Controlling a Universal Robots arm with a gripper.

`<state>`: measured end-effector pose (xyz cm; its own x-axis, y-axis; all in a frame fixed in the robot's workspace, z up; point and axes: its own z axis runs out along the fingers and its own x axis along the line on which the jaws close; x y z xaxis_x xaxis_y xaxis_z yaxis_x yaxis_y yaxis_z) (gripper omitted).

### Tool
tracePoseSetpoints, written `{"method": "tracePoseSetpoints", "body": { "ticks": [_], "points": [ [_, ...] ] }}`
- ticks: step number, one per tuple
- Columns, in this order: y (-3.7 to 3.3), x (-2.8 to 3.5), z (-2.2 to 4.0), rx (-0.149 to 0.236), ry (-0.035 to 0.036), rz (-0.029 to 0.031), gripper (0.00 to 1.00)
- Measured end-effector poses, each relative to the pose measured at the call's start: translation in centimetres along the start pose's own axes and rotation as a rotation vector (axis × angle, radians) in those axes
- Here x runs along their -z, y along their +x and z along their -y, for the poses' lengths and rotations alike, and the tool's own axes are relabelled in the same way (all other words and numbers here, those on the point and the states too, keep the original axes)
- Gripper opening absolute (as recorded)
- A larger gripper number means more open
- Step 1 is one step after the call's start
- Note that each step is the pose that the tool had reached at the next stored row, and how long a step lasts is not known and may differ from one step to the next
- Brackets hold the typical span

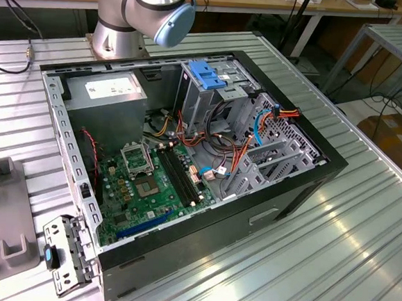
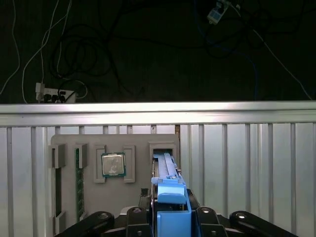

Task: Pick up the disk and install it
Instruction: 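Pick up the disk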

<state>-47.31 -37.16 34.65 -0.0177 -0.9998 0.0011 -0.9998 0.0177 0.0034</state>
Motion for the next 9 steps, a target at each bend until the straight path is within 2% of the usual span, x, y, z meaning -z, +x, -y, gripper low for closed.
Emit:
{"method": "tracePoseSetpoints", "body": {
  "ticks": [9],
  "points": [
    [0.00, 0.02, 0.00, 0.000, -0.0002, -0.0008, 0.37]
  ]
}}
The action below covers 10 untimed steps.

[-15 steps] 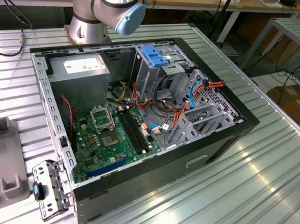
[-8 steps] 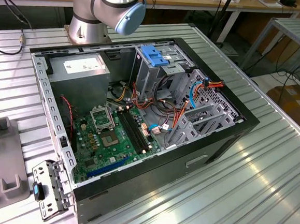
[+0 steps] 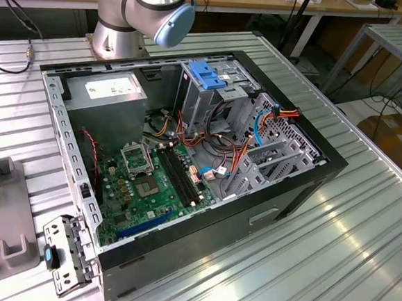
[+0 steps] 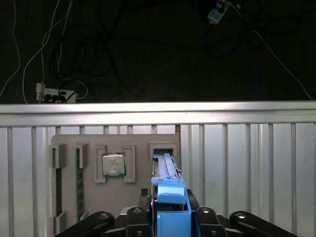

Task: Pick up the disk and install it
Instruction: 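Pick up the disk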

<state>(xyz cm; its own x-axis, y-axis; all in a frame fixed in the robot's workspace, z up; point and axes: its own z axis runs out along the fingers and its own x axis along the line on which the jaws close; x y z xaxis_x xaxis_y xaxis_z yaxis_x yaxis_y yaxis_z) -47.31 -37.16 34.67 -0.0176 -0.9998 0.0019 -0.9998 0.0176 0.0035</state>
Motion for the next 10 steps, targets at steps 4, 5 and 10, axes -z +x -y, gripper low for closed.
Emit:
{"method": "tracePoseSetpoints", "body": {
  "ticks": [4, 5, 10],
  "points": [
    [0.00, 0.21, 0.00, 0.000, -0.0001, 0.0000, 0.37],
    [0.00, 0.28, 0.00, 0.000, -0.0002, -0.0001, 0.37],
    [0.00, 1.02, 0.00, 0.000, 0.0000, 0.0000, 0.37]
  ]
}}
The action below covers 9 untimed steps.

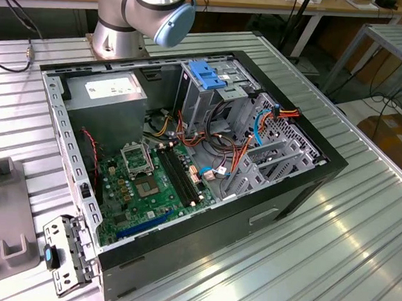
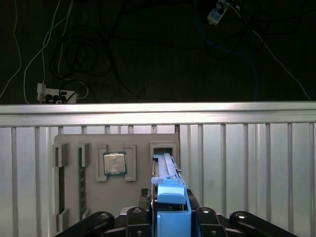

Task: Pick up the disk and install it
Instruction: 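Pick up the disk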

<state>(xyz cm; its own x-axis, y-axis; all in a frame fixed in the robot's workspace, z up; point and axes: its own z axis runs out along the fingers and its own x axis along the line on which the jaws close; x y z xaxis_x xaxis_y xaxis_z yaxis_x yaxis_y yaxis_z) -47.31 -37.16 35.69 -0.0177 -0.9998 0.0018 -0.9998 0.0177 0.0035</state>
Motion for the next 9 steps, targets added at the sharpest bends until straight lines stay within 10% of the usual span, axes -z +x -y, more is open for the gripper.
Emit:
{"method": "tracePoseSetpoints", "body": {
  "ticks": [9],
  "points": [
    [0.00, 0.88, -0.01, 0.000, -0.0001, 0.0000, 0.37]
  ]
}}
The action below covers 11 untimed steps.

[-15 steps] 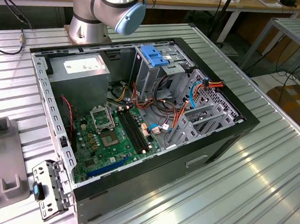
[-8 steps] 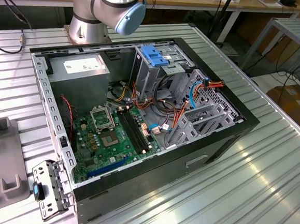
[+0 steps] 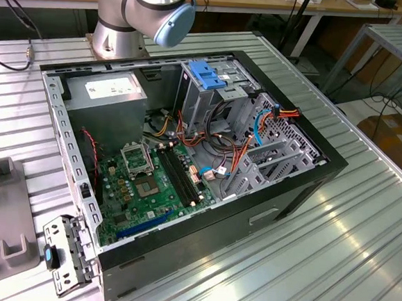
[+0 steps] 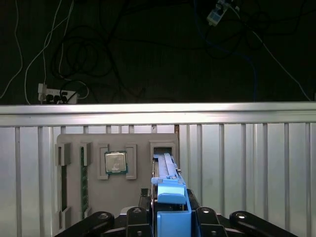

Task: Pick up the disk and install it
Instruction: 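Pick up the disk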

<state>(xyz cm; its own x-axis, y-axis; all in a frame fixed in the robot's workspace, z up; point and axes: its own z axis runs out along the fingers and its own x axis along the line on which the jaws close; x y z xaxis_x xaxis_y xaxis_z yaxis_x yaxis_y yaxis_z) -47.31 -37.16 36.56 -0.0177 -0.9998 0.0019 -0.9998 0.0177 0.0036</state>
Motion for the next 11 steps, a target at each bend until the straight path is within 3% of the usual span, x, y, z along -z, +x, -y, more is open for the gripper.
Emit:
{"method": "tracePoseSetpoints", "body": {
  "ticks": [9, 10, 11],
  "points": [
    [0.00, 0.91, 0.00, 0.000, -0.0001, -0.0001, 0.37],
    [0.00, 2.02, -0.01, 0.000, 0.0000, 0.0000, 0.37],
    [0.00, 2.56, -0.01, 0.000, 0.0000, 0.0000, 0.37]
  ]
}}
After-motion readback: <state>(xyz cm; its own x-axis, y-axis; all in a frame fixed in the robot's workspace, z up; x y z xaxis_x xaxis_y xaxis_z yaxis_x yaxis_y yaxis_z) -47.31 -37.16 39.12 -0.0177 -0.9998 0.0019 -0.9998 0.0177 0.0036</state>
